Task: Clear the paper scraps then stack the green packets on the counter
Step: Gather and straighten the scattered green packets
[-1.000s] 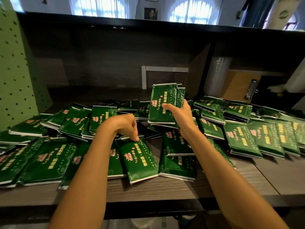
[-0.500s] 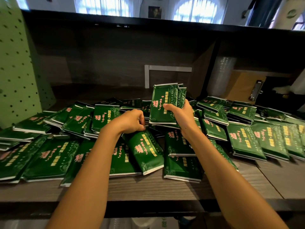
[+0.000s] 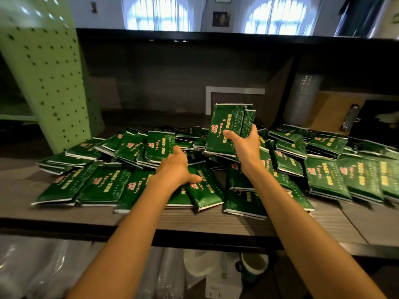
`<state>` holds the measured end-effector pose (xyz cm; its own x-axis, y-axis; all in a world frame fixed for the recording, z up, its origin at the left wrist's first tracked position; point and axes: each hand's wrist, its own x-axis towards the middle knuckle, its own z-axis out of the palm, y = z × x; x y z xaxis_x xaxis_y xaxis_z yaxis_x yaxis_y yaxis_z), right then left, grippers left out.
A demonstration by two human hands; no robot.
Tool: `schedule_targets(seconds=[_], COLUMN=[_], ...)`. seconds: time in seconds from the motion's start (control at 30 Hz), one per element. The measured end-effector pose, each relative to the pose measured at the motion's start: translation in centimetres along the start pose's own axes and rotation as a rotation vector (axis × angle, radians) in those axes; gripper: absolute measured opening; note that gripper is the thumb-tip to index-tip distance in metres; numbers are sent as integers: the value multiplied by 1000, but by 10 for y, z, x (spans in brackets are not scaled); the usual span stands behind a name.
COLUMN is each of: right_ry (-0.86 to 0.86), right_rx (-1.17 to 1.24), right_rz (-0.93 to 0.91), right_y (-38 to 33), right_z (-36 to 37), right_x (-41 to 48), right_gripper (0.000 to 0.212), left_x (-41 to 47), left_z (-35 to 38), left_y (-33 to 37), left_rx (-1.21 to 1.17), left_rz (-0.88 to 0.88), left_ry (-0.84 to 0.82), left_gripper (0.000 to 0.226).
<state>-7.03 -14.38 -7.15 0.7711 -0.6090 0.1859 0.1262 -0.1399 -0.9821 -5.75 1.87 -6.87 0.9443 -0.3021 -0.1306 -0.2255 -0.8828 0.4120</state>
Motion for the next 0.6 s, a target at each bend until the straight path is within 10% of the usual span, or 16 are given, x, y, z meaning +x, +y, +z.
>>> schedule_targets(seconds=[0.3, 0.6], right_ry=[-9, -27], right_rx=[49, 61], right_rz=[65, 106], right_y=[-16, -12], right_z=[-5, -15], right_x=[-17, -35], right_gripper=[93, 92], left_x=[0, -7], left_z=[5, -22], left_y=[3, -12], left_rx=[-398, -1037], left_rz=[-85, 77], left_ry=[99, 305], left_gripper=[93, 41])
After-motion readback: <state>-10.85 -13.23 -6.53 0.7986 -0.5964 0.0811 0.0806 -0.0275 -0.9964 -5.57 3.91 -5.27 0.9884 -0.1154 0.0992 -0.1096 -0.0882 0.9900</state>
